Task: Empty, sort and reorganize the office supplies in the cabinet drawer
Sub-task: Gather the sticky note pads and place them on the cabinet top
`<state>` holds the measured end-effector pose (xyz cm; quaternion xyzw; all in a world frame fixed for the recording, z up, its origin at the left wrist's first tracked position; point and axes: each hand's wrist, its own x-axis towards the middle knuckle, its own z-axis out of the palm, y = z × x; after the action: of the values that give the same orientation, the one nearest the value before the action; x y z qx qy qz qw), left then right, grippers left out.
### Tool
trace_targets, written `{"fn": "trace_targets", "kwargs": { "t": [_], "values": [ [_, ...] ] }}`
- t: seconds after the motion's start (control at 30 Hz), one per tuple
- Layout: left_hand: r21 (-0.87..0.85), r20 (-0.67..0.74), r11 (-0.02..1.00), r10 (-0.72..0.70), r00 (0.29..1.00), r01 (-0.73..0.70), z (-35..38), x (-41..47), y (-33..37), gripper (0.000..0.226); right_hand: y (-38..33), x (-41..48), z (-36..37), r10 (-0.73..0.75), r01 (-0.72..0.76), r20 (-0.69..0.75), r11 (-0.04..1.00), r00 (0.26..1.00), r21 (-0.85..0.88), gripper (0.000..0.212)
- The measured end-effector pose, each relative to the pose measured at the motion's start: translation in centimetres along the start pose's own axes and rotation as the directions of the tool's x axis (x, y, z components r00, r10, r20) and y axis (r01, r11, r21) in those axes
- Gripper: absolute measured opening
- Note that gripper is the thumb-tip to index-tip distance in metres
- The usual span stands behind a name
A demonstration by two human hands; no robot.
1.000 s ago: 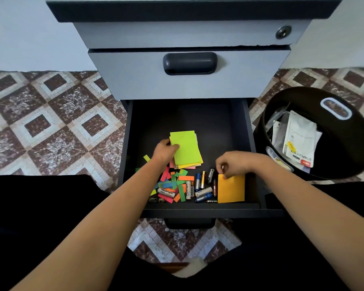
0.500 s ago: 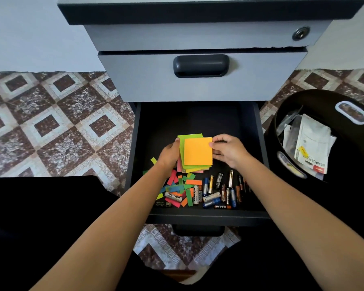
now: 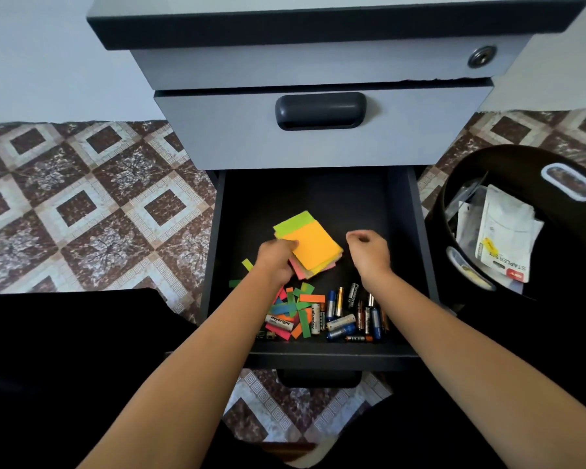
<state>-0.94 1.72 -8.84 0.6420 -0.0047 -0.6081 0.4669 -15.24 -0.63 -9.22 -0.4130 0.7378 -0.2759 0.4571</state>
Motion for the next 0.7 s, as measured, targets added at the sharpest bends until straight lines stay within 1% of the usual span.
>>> {"fn": "trace_targets", "kwargs": {
  "t": [0.03,0.07,0.1,0.13,0.17,0.2,0.27,0.3,0.33,0.37,0.4,0.43,0.47,0.53,0.6,0.63,0.67,0.7],
  "values": [
    [-0.107,0.016,0.994,-0.029,0.999,0.031,0.0,-0.3,0.0,0.028,0.1,-0.2,-0.2,0.055,-0.057,0.028,0.996,0.998,0.071,0.034],
    [-0.185,0.047,0.981,-0.047,0.998,0.055,0.1,-0.5,-0.1,0.023,0.1,-0.4,-0.4,0.101,-0.115,0.104,0.983,0.989,0.143,0.044],
    [-0.227,0.082,0.971,-0.05,0.995,0.068,0.2,-0.7,-0.2,0.018,0.1,-0.7,-0.5,0.129,-0.176,0.216,0.96,0.968,0.216,0.052],
    [-0.243,0.117,0.968,-0.044,0.992,0.071,0.3,-1.0,-0.4,0.016,0.0,-1.0,-0.7,0.132,-0.234,0.338,0.93,0.932,0.282,0.053],
    [-0.244,0.146,0.967,-0.03,0.989,0.066,0.5,-1.2,-0.5,0.016,-0.2,-1.4,-0.8,0.112,-0.273,0.431,0.902,0.895,0.333,0.049],
    [-0.25,0.171,0.967,-0.014,0.985,0.057,0.7,-1.5,-0.7,0.017,-0.3,-1.6,-0.9,0.078,-0.28,0.475,0.886,0.876,0.37,0.044],
    [-0.258,0.215,0.965,0.014,0.977,0.043,0.7,-1.9,-0.9,0.018,-0.4,-1.6,-0.9,0.033,-0.229,0.438,0.887,0.898,0.402,0.039],
    [-0.226,0.227,0.974,0.03,0.973,0.023,0.5,-2.1,-1.0,0.018,-0.4,-1.5,-1.1,0.025,-0.199,0.401,0.896,0.916,0.397,0.04],
    [-0.156,0.227,0.988,0.052,0.972,-0.017,0.2,-2.1,-0.9,0.019,-0.4,-1.3,-1.3,0.01,-0.162,0.375,0.912,0.927,0.376,0.039],
    [-0.031,0.218,0.996,0.089,0.972,-0.085,-0.2,-2.0,-0.8,0.021,-0.4,-1.1,-1.6,-0.026,-0.104,0.359,0.935,0.933,0.338,0.039],
    [0.131,0.209,0.976,0.145,0.967,-0.174,-0.7,-1.8,-0.7,0.026,-0.4,-0.8,-2.0,-0.087,-0.017,0.349,0.959,0.933,0.284,0.039],
    [0.283,0.211,0.921,0.211,0.954,-0.266,-1.3,-1.5,-0.5,0.032,-0.5,-0.5,-2.4,-0.167,0.093,0.346,0.971,0.923,0.22,0.04],
    [0.392,0.232,0.853,0.272,0.934,-0.345,-1.9,-1.3,-0.1,0.039,-0.6,-0.3,-2.8,-0.251,0.203,0.355,0.965,0.9,0.166,0.042],
    [0.526,0.323,0.715,0.332,0.886,-0.46,-2.6,-1.2,0.8,0.053,-0.8,0.0,-3.2,-0.376,0.369,0.388,0.924,0.841,0.096,0.043],
    [0.662,0.399,0.52,0.365,0.841,-0.54,-2.7,-1.1,1.2,0.061,-0.6,0.0,-2.8,-0.441,0.474,0.406,0.88,0.801,0.021,0.043],
    [0.702,0.411,0.435,0.398,0.82,-0.564,-2.7,-1.0,1.2,0.061,-0.3,0.0,-2.6,-0.462,0.514,0.402,0.857,0.791,-0.027,0.042],
    [0.719,0.409,0.384,0.44,0.799,-0.579,-2.6,-0.9,1.0,0.059,0.1,-0.1,-2.3,-0.48,0.545,0.394,0.836,0.784,-0.064,0.041],
    [0.721,0.401,0.362,0.477,0.782,-0.591,-2.7,-0.8,0.7,0.056,0.4,-0.2,-2.1,-0.494,0.564,0.383,0.82,0.781,-0.093,0.039]
  ]
}}
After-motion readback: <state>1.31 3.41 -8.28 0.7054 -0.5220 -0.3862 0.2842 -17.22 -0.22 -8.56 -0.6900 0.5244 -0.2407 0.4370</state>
